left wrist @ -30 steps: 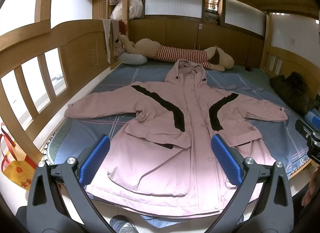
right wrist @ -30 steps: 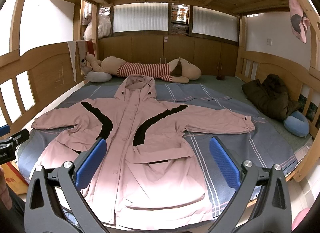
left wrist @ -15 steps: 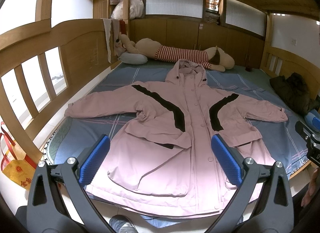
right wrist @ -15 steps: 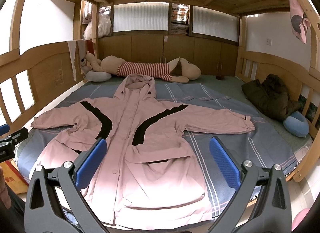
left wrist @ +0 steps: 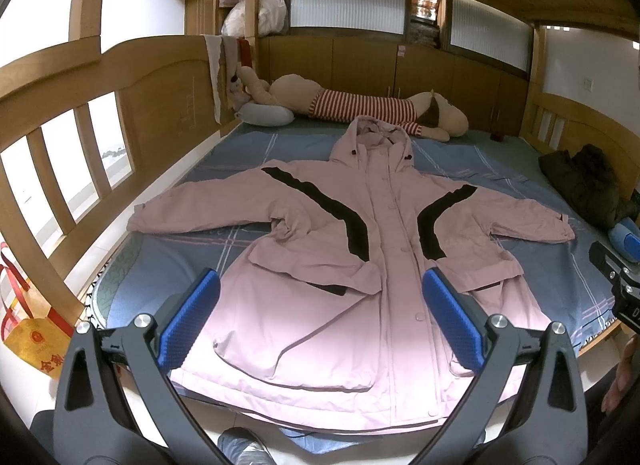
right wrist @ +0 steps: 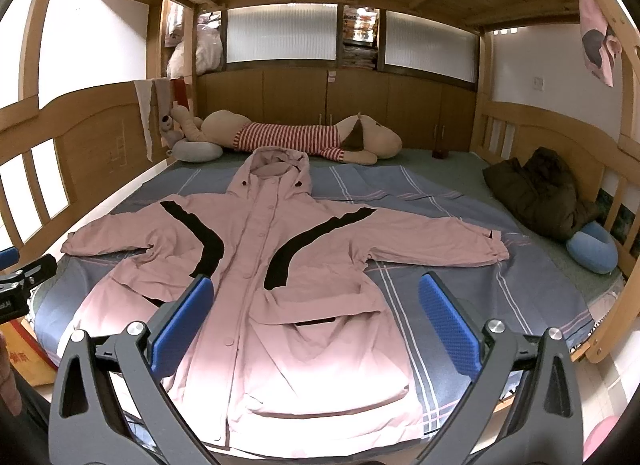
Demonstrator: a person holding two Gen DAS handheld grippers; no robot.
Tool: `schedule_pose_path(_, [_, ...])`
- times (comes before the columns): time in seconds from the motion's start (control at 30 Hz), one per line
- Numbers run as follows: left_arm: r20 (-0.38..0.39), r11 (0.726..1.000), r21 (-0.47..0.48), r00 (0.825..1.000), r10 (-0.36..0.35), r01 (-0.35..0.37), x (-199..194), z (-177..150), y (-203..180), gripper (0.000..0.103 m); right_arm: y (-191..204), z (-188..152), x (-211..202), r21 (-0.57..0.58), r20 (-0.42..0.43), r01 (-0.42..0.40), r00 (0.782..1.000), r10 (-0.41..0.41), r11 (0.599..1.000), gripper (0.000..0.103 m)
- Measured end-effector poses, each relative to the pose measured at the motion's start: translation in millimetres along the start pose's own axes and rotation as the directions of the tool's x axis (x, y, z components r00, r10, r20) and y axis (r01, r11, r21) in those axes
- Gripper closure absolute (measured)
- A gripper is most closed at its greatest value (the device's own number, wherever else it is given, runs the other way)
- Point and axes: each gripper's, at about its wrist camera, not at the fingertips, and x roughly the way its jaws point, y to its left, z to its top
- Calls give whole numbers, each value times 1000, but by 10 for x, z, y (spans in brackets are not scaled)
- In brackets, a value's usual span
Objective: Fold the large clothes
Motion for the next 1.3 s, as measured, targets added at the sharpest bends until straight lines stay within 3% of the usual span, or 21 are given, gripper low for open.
schedule_pose_path(0.37, [-14, 1000, -3, 1000, -15, 15, 47, -47, 24, 2, 13, -19, 17, -1, -1, 1, 1000, -1, 1000, 1])
schedule_pose_path(0.6, [-14, 998, 15, 998, -59, 59, 55, -53, 1, 2, 21, -19, 20, -3, 6, 5, 1000, -5, 1000, 1])
schedule_pose_path(0.67, [-4, 995, 13, 995, -103, 103, 57, -62, 13, 2, -5, -33, 76, 7, -20, 13, 1000, -13, 1000, 1])
schedule_pose_path(0.8, [71, 975, -18, 973, -218, 220, 130, -107, 134, 2, -44, -48, 39, 38, 47, -24, 999, 22, 999, 1])
schedule_pose_path(0.87, [141, 945, -54, 939, -313, 323, 208, -169, 254, 2, -42, -47, 49, 39, 65, -48, 997, 45, 998, 1])
schedule_pose_path(0.9, [176, 919, -71, 911, -372, 389, 264, -222, 329, 2, -45, -61, 56, 37, 85, -54, 995, 51, 998, 1])
schedule_pose_path(0.93, [177, 894, -116, 895, -409, 432, 383, -267, 398, 2, -52, -95, 86, 36, 109, -45, 993, 41, 998, 1])
schedule_pose_path(1.03, [23, 876, -198, 895, -445, 441, 757, -307, 443, 2, -54, -107, 241, 44, 94, -54, 994, 50, 998, 1])
schedule_pose_path(1.2, [16, 855, -250, 885, -466, 455, 846, -236, 621, 2, -94, -136, 542, 92, 48, -61, 997, 57, 994, 1])
schedule_pose_path(1.3, [-3, 858, -303, 900, -435, 413, 929, -166, 929, 2, -70, -126, 633, 122, 30, -101, 995, 98, 987, 1])
